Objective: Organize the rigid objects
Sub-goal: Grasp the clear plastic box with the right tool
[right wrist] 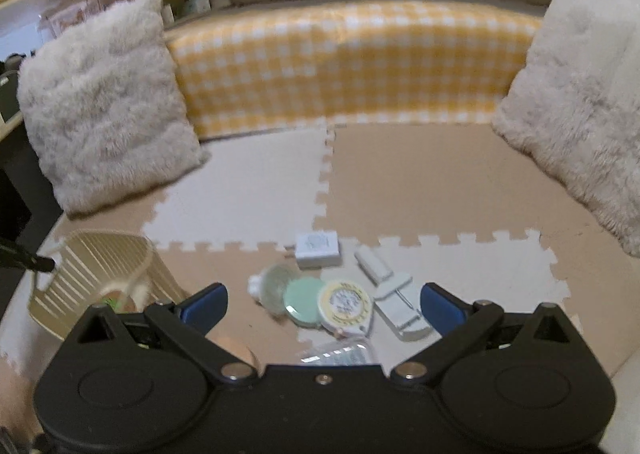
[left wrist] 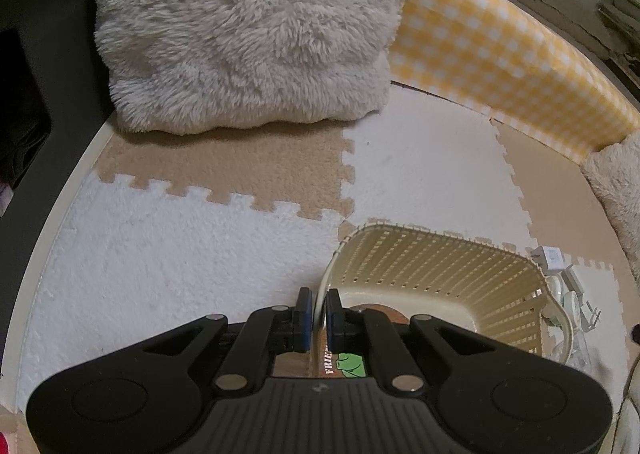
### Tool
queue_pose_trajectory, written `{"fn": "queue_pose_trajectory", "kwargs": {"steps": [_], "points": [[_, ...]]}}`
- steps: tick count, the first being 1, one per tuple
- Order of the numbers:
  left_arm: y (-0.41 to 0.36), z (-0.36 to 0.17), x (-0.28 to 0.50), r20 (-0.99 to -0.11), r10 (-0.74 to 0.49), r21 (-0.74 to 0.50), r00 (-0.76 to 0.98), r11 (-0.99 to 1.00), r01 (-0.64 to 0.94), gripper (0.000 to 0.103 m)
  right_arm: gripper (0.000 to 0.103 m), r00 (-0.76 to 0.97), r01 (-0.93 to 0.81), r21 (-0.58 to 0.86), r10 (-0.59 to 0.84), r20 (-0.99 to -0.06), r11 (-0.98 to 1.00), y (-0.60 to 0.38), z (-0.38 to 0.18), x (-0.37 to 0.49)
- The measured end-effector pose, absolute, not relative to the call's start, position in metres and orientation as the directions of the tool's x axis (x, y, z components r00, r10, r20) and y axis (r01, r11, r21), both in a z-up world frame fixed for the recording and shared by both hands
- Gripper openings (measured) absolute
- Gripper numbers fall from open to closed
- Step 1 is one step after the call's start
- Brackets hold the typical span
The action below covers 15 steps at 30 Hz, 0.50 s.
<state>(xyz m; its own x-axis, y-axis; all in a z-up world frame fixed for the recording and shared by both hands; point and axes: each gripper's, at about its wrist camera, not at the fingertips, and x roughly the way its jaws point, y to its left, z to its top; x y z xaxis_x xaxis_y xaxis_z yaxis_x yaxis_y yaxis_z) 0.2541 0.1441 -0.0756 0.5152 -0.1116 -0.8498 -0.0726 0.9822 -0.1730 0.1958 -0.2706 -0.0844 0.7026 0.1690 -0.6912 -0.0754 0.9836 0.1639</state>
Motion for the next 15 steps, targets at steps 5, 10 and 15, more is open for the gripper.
{"fn": "queue_pose_trajectory", "kwargs": {"steps": [5, 10, 15], "points": [[0.143, -0.076, 0.255, -0.851, -0.108, -0.166, 0.514, 0.984, -0.069, 0.007, 0.103, 0.604, -0.075, 0.227, 0.225, -0.764, 0.971, -0.278, -0.117, 0.212], [0.143, -0.077, 0.256, -0.854, -0.104, -0.159, 0.51, 0.985, -0.065, 0.007, 0.103, 0.511, -0.135, 0.224, 0.261, -0.819, 0.965, -0.268, -0.141, 0.225], [0.142, -0.077, 0.256, -0.854, -0.102, -0.155, 0.511, 0.986, -0.062, 0.007, 0.103, 0.47, -0.145, 0.197, 0.242, -0.849, 0.97, -0.266, -0.154, 0.231]]}}
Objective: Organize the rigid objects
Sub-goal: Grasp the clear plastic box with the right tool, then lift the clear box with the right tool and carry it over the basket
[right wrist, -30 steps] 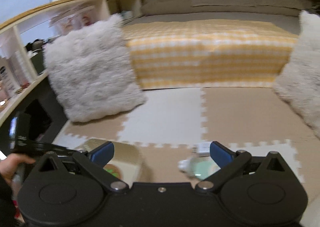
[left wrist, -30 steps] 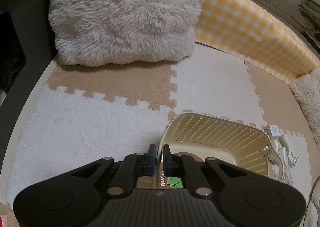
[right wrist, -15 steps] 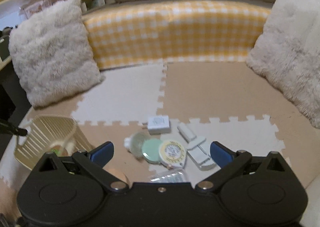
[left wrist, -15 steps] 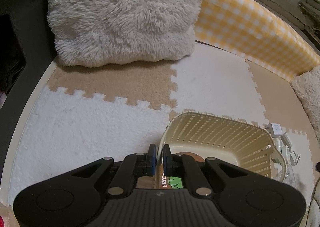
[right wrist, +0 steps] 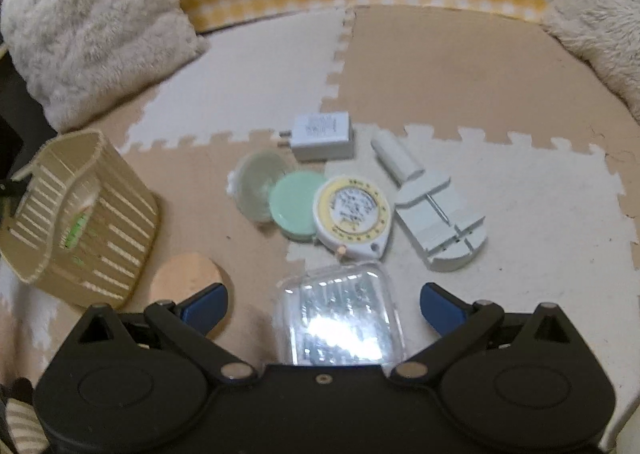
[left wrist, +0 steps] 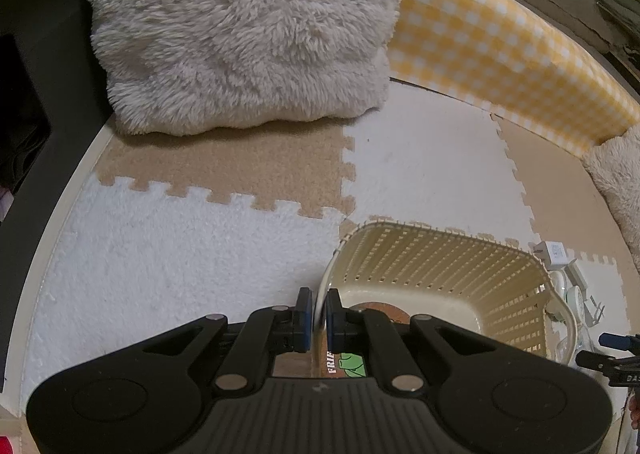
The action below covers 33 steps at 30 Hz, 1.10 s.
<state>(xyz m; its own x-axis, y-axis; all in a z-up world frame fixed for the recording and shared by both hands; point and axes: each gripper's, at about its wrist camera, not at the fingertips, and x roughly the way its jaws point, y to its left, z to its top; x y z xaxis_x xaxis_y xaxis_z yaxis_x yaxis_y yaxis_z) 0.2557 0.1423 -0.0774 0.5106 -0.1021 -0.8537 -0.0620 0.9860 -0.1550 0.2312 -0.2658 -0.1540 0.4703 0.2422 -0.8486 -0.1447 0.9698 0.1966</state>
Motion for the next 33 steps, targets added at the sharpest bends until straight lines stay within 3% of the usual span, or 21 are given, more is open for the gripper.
{"fn": "queue_pose_trajectory", "kwargs": {"steps": [7, 11, 19, 28, 33], "points": [[0.141, -0.077, 0.256, -0.855, -0.099, -0.15, 0.51, 0.987, -0.06, 0.007, 0.096, 0.431, -0.15, 0.201, 0.246, -0.868, 0.968, -0.26, -0.158, 0.238], [0.14, -0.077, 0.256, -0.854, -0.095, -0.143, 0.511, 0.988, -0.056, 0.007, 0.086, 0.397, -0.17, 0.131, 0.189, -0.898, 0.977, -0.249, -0.165, 0.236], [0.14, -0.076, 0.255, -0.854, -0.097, -0.144, 0.511, 0.988, -0.054, 0.007, 0.084, 0.337, -0.201, 0.09, 0.155, -0.929, 0.976, -0.235, -0.163, 0.23], [0.138, -0.076, 0.254, -0.856, -0.09, -0.135, 0.508, 0.989, -0.053, 0.007, 0.084, 0.357, -0.068, 0.065, 0.085, -0.93, 0.996, -0.231, -0.163, 0.24], [0.137, -0.077, 0.254, -0.857, -0.09, -0.134, 0.508, 0.99, -0.051, 0.007, 0.074, 0.365, -0.047, 0.029, 0.044, -0.93, 0.998, -0.227, -0.162, 0.238]]}}
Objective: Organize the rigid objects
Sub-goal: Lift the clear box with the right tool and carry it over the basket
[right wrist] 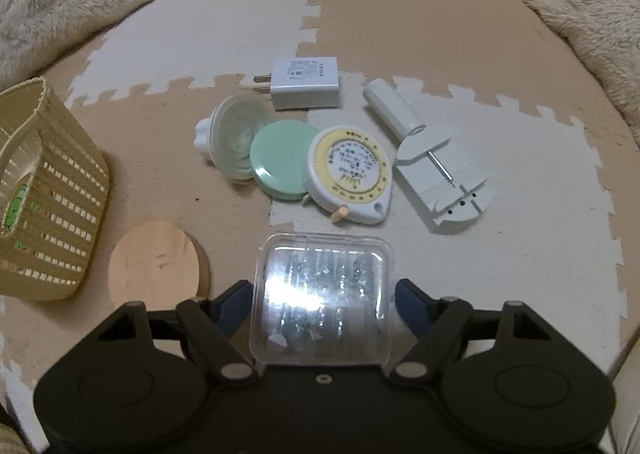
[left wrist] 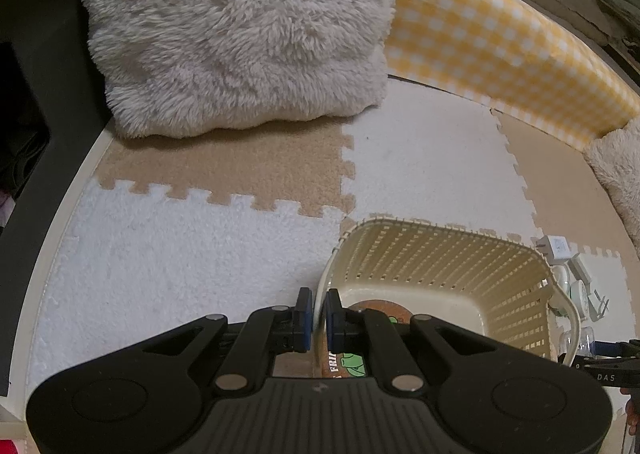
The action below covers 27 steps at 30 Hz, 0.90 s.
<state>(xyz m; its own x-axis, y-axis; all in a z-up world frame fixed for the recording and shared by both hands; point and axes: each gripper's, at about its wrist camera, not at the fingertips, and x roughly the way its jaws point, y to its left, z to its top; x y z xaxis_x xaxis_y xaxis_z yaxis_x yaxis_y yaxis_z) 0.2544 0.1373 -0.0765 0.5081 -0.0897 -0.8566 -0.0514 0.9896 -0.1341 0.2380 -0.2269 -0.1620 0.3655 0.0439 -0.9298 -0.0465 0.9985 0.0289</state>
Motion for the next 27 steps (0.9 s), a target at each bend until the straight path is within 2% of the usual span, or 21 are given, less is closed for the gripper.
{"fn": "queue_pose_trajectory", "kwargs": {"steps": [6, 12, 20, 27], "points": [[0.137, -0.077, 0.255, -0.858, -0.093, -0.137, 0.506, 0.989, -0.05, 0.007, 0.074, 0.385, -0.001, 0.028, 0.027, -0.923, 1.0, -0.235, -0.153, 0.234], [0.138, -0.077, 0.255, -0.858, -0.093, -0.137, 0.505, 0.989, -0.05, 0.007, 0.074, 0.445, 0.017, 0.106, 0.087, -0.891, 0.994, -0.233, -0.128, 0.226], [0.138, -0.077, 0.255, -0.857, -0.095, -0.139, 0.506, 0.989, -0.051, 0.007, 0.074, 0.585, 0.007, 0.196, 0.155, -0.796, 0.98, -0.22, -0.078, 0.216], [0.138, -0.078, 0.255, -0.86, -0.094, -0.136, 0.501, 0.99, -0.048, 0.007, 0.074, 0.659, -0.067, 0.319, 0.282, -0.697, 0.945, -0.184, -0.038, 0.216]]}}
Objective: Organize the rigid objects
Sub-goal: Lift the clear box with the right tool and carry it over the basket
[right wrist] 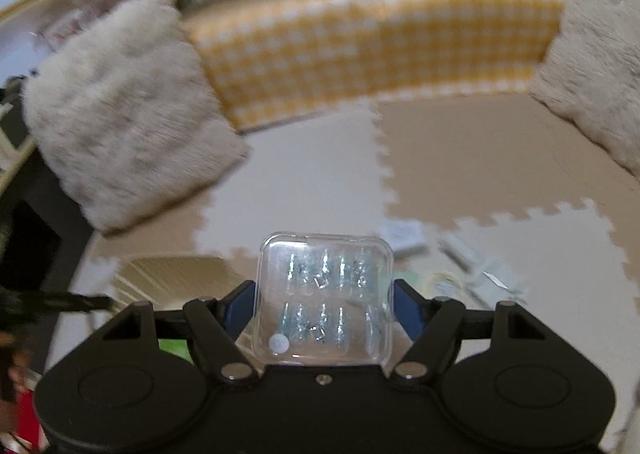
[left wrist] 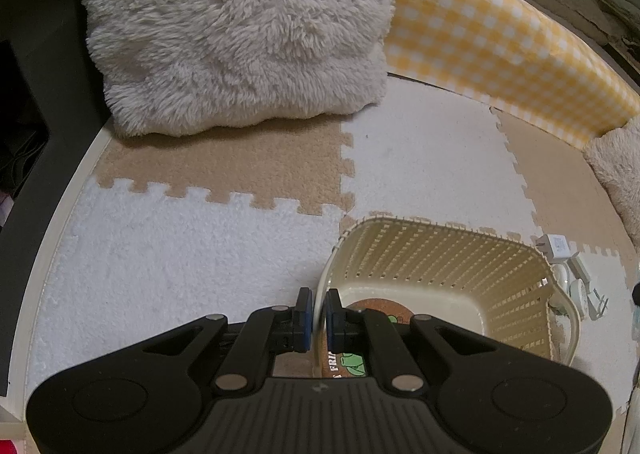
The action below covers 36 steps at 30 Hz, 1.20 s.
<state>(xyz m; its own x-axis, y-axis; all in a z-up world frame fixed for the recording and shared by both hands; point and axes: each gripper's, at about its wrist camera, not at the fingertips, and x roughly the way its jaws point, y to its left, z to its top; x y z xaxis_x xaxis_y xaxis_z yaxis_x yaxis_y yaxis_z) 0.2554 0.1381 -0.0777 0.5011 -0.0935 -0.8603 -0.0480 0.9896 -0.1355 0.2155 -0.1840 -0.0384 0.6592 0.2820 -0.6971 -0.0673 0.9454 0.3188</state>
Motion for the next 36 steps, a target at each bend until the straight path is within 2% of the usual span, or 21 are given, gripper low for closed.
{"fn": "queue_pose_trajectory", "kwargs": {"steps": [4, 10, 24, 30, 36], "points": [[0.137, -0.079, 0.256, -0.864, -0.091, -0.129, 0.495, 0.991, -0.044, 0.007, 0.074, 0.644, -0.115, 0.392, 0.369, -0.67, 0.913, -0.151, -0.036, 0.221], [0.139, -0.079, 0.256, -0.864, -0.099, -0.139, 0.493, 0.989, -0.045, 0.007, 0.074, 0.59, -0.133, 0.432, 0.421, -0.689, 0.892, -0.099, -0.049, 0.232], [0.146, -0.079, 0.256, -0.86, -0.139, -0.197, 0.492, 0.978, -0.068, 0.006, 0.074, 0.474, -0.085, 0.38, 0.373, -0.798, 0.921, -0.028, -0.104, 0.244], [0.148, -0.078, 0.256, -0.859, -0.142, -0.201, 0.492, 0.977, -0.069, 0.006, 0.074, 0.443, -0.127, 0.348, 0.367, -0.818, 0.929, -0.01, -0.117, 0.241], [0.147, -0.078, 0.256, -0.859, -0.143, -0.201, 0.492, 0.977, -0.067, 0.006, 0.074, 0.416, -0.102, 0.373, 0.38, -0.826, 0.922, 0.003, -0.128, 0.244]]}}
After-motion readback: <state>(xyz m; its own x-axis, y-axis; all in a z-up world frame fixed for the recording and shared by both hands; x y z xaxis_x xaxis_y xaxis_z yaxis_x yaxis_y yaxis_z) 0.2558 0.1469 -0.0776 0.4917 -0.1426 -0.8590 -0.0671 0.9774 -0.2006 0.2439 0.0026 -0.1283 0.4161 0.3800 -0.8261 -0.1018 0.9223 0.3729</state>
